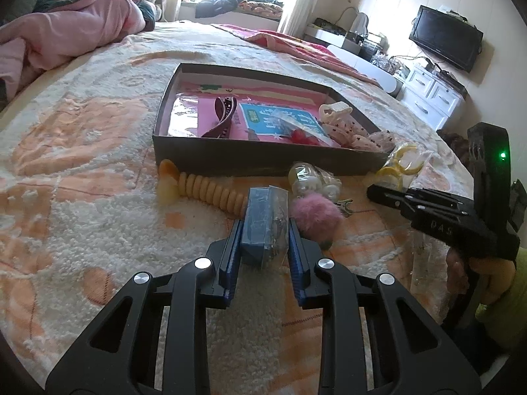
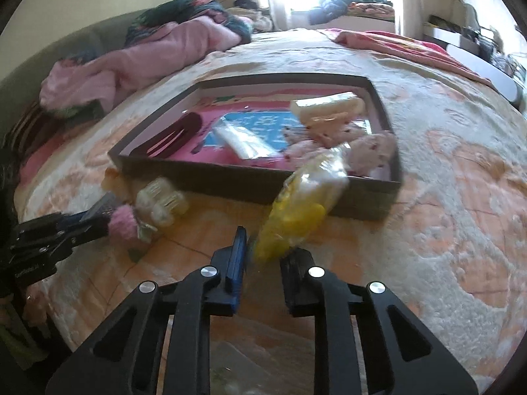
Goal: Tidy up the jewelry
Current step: 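Grasp the blue comb with the left tool while the right tool grasps the yellow bag, then carry the blue comb over the tray with the left tool while the right tool carries the yellow bag, then open the right tool to drop the yellow bag while the left tool releases the comb, then move both open tools back toward the pink pompom and earring card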
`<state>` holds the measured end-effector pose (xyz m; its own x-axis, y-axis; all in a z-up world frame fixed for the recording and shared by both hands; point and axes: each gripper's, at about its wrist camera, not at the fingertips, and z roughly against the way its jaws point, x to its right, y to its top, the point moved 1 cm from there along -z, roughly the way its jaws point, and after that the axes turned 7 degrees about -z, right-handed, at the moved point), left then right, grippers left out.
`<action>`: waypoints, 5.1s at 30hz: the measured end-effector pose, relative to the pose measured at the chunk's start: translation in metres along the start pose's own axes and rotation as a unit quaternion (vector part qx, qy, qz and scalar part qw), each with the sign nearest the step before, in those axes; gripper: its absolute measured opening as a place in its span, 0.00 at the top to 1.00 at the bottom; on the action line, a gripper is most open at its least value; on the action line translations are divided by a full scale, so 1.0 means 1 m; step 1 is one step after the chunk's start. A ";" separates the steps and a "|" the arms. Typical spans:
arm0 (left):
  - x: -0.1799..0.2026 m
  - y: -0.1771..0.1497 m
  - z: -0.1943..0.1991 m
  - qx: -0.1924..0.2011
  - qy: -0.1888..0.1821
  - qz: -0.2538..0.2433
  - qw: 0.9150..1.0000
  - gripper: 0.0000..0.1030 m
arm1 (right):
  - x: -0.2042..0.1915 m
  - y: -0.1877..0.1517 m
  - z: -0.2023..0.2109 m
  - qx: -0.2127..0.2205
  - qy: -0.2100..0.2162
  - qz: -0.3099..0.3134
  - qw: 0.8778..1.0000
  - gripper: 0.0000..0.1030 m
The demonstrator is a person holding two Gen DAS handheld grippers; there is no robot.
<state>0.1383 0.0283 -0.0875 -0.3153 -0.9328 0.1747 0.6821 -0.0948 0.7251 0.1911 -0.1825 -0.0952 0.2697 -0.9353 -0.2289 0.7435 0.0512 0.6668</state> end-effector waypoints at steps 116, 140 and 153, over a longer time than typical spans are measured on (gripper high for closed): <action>-0.009 0.124 -0.106 -0.014 0.042 0.015 0.999 0.82 | 0.017 0.090 -0.041 -0.061 0.050 0.048 0.996 0.53; 0.010 0.114 -0.048 0.047 0.051 0.021 0.997 0.14 | 0.030 0.086 0.009 0.039 -0.004 0.044 0.998 0.12; 0.015 0.086 -0.014 0.062 0.061 0.027 0.996 0.11 | 0.025 0.076 0.036 0.089 -0.012 0.037 0.995 0.08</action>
<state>0.2019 0.0014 -0.0319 -0.1924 -0.9715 0.1385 0.6071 -0.0070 0.7946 0.2326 -0.2148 -0.0246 0.3030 -0.9397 -0.1586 0.6014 0.0594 0.7967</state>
